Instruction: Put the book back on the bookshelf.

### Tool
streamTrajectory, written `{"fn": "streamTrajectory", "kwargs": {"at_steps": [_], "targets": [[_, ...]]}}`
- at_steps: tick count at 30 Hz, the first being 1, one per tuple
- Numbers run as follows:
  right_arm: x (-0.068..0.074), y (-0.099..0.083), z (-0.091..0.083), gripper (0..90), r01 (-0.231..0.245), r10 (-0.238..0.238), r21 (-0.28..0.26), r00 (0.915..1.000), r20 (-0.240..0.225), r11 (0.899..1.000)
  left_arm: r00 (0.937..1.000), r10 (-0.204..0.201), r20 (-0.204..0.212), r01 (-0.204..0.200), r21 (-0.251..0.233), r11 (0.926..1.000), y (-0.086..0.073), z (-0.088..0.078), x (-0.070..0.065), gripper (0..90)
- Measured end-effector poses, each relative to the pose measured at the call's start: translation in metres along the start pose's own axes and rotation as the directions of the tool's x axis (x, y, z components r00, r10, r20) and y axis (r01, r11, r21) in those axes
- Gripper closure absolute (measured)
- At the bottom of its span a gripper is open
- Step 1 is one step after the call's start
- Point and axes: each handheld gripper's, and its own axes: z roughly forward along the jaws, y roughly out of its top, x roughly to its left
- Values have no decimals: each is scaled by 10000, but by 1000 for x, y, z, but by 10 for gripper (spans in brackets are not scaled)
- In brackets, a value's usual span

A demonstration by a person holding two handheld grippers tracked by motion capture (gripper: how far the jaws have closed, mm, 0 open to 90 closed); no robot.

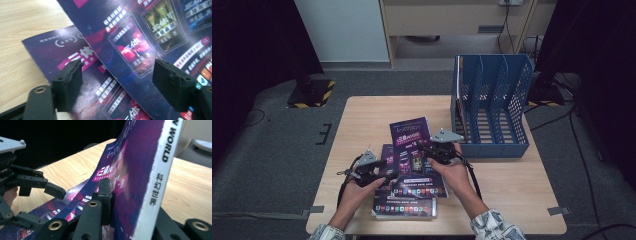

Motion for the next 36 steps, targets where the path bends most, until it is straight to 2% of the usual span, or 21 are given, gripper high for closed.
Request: {"fn": "streamTrajectory", "kwargs": {"at_steps": [4,8,16,26,31,36], "targets": [[-1,2,-2,784,35,-36,-210,10000,-52,9998,9997,20,238,-23,159,9999,0,3,-2,213],[1,3,-3,785,94,-95,-392,9999,-40,9992,9996,65,289,-77,409,9991,0,8,-6,189],[5,5,-4,786,269,-281,-658,9994,-178,9975,9980,41,635,-77,574,9983,-1,13,-9,182],[9,9,-7,787,435,-470,-1090,9985,-296,9931,9968,42,793,-86,558,9984,0,14,-10,189],[12,12,-9,788,529,-587,-1402,9976,-379,9887,9955,33,944,-91,615,9981,1,13,-11,232],[13,13,-11,790,615,-694,-1577,9966,-450,9856,9981,-75,607,35,658,9978,6,9,-11,332]]}}
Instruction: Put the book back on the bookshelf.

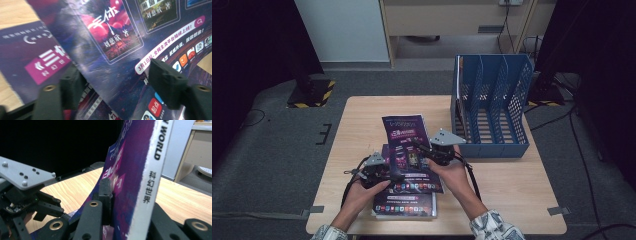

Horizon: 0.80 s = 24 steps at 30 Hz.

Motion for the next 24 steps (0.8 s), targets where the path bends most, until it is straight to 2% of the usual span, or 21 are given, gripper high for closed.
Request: {"fn": "streamTrajectory", "kwargs": {"at_steps": [3,7,9,15,17,24], "targets": [[-1,0,-1,792,-3,3,-64,10000,-39,10000,9997,-225,45,225,-133,9997,2,-6,4,487],[-2,0,-1,792,-58,58,-81,10000,-59,9999,9996,-270,-3,270,-136,9995,3,-9,4,587],[-2,0,-1,792,-108,108,-70,9999,-76,9999,9998,-198,-59,197,-101,9998,4,-11,4,613],[-4,1,-3,791,-176,175,-56,9995,-278,9998,9991,-416,76,418,-238,9988,5,-14,6,673],[-5,2,-4,791,-200,197,-75,9993,-307,9998,9993,-380,57,381,-293,9988,6,-15,6,684],[-8,8,-10,803,-221,207,-310,9988,-434,9993,9994,-125,-325,100,-778,9969,9,-24,7,741]]}}
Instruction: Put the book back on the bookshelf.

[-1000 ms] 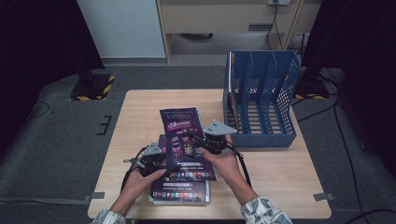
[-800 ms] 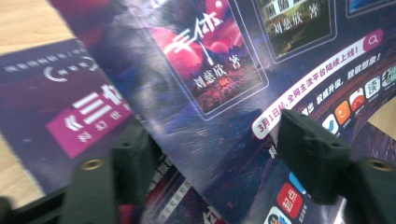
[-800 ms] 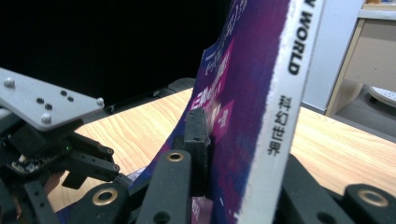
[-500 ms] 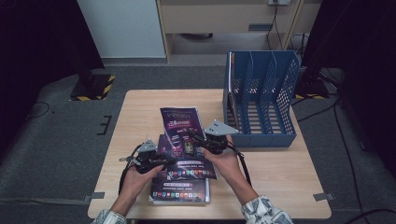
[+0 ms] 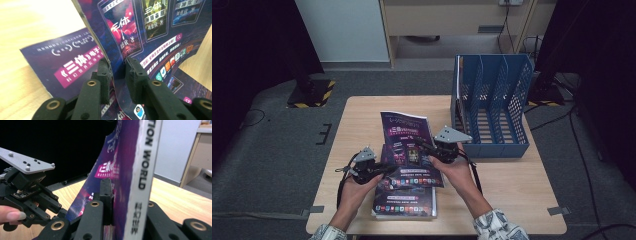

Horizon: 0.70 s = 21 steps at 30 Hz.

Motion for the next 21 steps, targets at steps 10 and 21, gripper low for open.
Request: {"fn": "streamTrajectory", "kwargs": {"at_steps": [10,21], "targets": [[2,7,-4,805,38,-45,-306,9997,-240,9995,9944,589,-875,-630,-450,9970,6,-11,-2,766],[2,15,-10,788,93,-116,-499,9989,-446,9987,9908,899,-1008,-972,-702,9928,8,-16,-3,799]]}}
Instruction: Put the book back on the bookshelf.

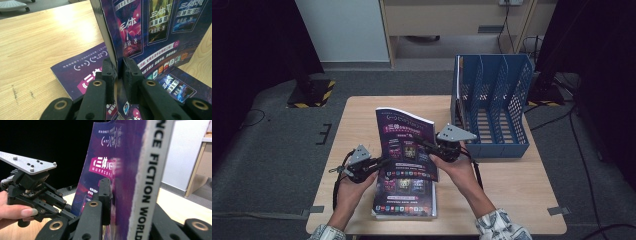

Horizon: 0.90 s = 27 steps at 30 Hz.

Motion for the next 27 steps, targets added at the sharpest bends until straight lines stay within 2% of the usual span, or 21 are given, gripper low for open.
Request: {"fn": "streamTrajectory", "kwargs": {"at_steps": [14,20,27], "targets": [[4,10,-3,739,-43,39,-144,9995,-309,9999,9992,378,-101,-379,-175,9991,2,-2,-4,816],[5,15,-5,721,-26,12,-367,9993,-371,9993,9980,588,-233,-594,-221,9980,3,-1,-7,815],[8,19,-6,702,141,-153,-239,9987,-491,9996,9973,686,-251,-692,-232,9973,3,-1,-8,815]]}}
